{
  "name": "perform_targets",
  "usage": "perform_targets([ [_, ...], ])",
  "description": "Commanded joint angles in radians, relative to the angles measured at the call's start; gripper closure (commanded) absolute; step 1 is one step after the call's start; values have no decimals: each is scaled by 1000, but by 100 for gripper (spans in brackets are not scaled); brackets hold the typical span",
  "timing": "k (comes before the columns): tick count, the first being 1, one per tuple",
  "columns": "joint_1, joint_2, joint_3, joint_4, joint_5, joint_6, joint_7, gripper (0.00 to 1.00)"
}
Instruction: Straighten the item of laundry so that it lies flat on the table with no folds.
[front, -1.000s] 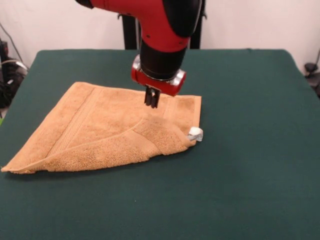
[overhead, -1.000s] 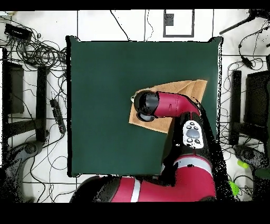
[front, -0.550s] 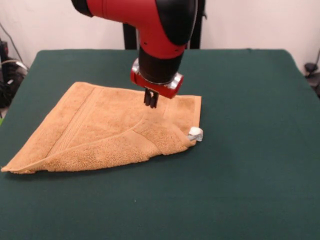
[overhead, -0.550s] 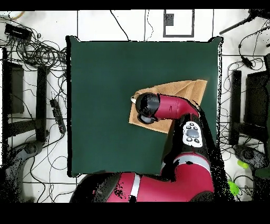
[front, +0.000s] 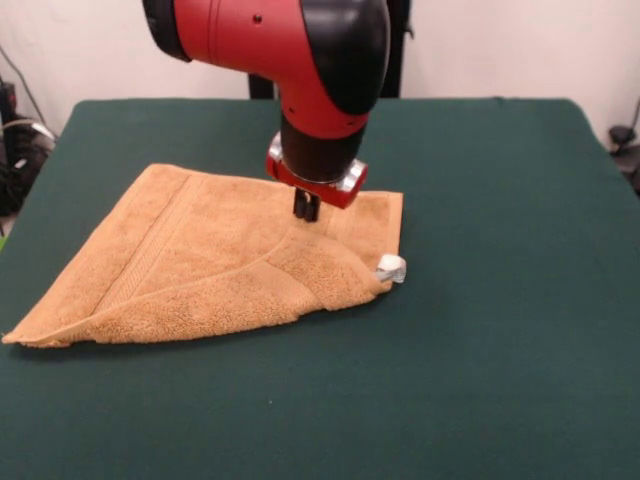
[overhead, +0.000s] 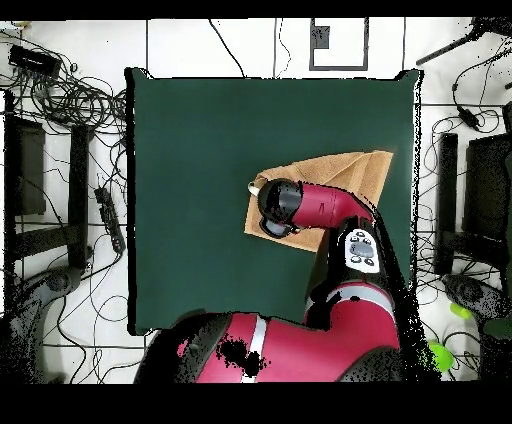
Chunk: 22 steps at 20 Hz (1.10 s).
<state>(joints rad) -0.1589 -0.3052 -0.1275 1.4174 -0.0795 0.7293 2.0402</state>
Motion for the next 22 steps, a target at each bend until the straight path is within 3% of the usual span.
perform_targets([
  [1, 25, 54, 94, 15, 70, -172, 208, 100],
  [6, 35, 64, 95, -16, 45, -277, 200, 100],
  [22, 80, 3, 37, -24, 5, -389, 217, 100],
])
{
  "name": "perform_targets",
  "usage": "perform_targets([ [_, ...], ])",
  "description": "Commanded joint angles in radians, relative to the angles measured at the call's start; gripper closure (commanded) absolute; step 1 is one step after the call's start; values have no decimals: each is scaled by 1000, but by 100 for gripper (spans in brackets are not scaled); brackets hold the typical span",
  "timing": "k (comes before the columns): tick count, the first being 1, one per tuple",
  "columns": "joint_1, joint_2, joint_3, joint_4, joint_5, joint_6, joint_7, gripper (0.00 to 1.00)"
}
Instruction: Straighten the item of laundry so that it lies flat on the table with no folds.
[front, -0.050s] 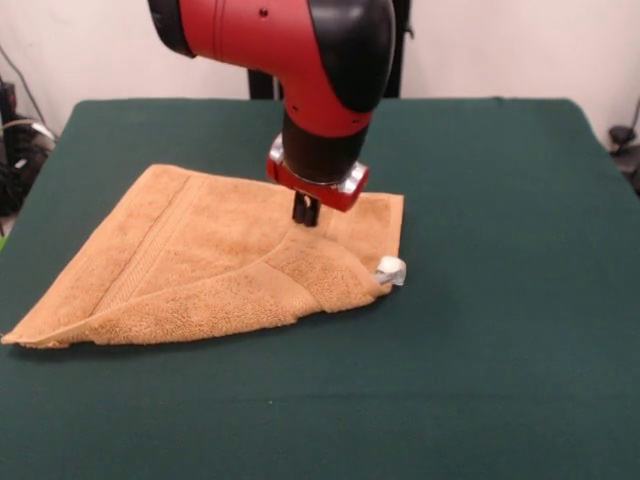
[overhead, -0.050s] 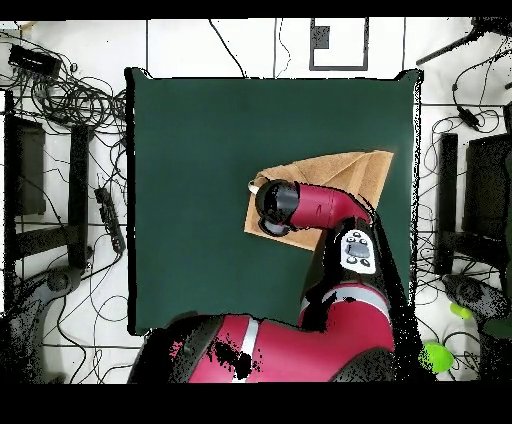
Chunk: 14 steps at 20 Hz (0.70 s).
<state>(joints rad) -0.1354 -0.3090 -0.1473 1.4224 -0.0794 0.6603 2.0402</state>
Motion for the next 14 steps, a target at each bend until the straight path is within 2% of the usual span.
perform_targets([
  [1, 61, 10, 52, -32, 4, -334, 219, 100],
  [8, 70, 43, 45, -56, 3, -443, 197, 100],
  [14, 80, 53, 32, -55, 17, -486, 180, 100],
])
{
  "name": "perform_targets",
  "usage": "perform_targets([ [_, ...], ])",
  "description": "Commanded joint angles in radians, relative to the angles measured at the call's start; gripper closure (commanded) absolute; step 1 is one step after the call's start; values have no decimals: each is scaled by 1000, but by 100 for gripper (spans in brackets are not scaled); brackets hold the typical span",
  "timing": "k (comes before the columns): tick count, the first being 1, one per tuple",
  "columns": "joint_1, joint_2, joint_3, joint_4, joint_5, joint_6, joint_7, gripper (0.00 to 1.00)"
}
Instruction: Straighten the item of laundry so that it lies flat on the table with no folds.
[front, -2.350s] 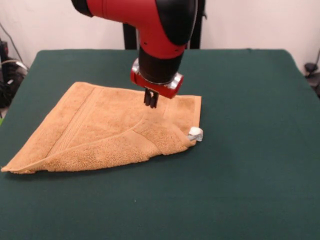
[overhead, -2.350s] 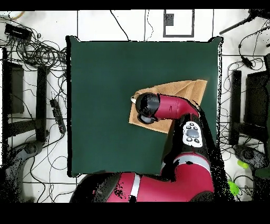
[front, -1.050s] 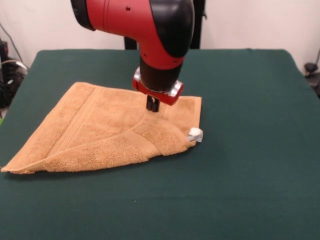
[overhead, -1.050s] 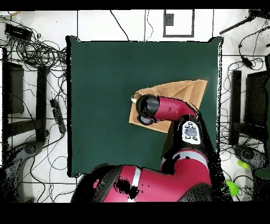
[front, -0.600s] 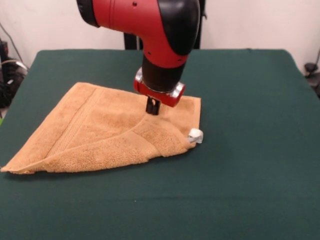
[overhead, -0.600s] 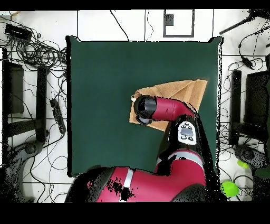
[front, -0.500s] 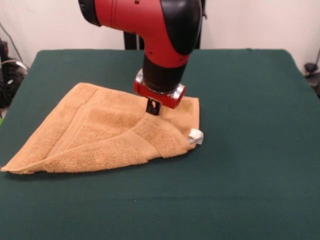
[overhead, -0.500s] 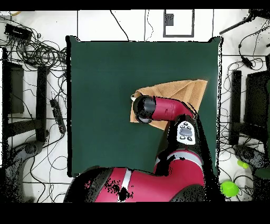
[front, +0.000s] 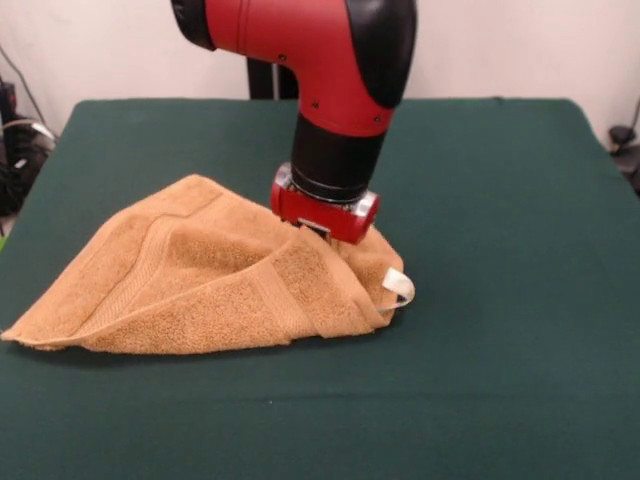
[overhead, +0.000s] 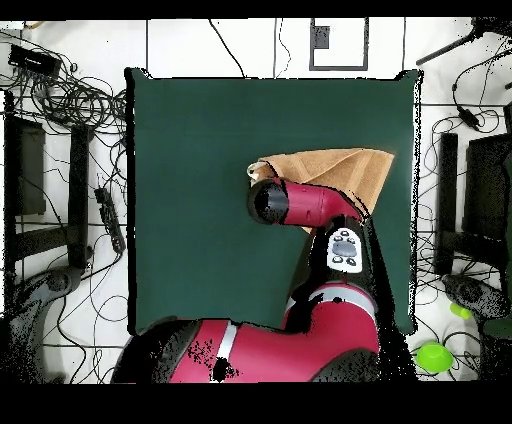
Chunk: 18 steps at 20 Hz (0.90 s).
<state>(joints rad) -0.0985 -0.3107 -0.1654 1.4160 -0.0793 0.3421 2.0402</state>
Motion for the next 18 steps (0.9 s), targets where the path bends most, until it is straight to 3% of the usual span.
perform_targets([
  [1, 41, 55, 53, -47, 20, -165, 174, 100],
  [7, 19, 47, 80, -18, 46, -84, 149, 100],
  [10, -24, 30, 147, 15, 79, 180, 76, 100],
  [18, -70, -2, 190, 45, 121, 548, 11, 100],
])
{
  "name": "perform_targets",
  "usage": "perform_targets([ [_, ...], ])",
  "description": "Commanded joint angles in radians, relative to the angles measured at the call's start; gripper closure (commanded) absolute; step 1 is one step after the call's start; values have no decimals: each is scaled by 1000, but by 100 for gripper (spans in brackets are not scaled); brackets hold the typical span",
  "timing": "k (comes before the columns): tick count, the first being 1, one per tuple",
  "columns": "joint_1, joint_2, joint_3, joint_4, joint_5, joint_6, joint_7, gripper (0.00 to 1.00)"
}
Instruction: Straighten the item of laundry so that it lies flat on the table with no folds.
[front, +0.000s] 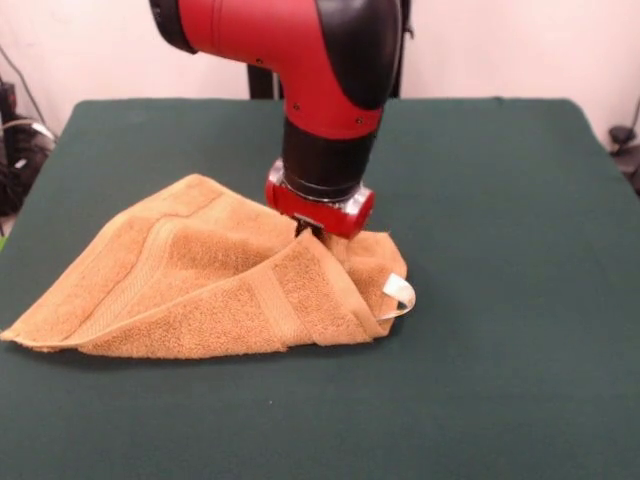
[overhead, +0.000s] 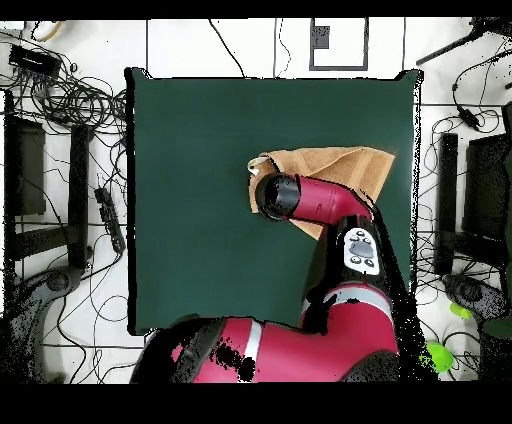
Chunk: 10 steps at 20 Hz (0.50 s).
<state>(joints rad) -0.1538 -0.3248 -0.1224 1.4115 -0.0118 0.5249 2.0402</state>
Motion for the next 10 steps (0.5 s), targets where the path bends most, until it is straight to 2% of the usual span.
perform_targets([
  [1, -17, 8, 151, 53, 53, 391, 10, 100],
  [4, -25, -5, 161, 62, 51, 469, 5, 100],
  [10, -29, -61, 166, 93, 60, 529, 29, 100],
])
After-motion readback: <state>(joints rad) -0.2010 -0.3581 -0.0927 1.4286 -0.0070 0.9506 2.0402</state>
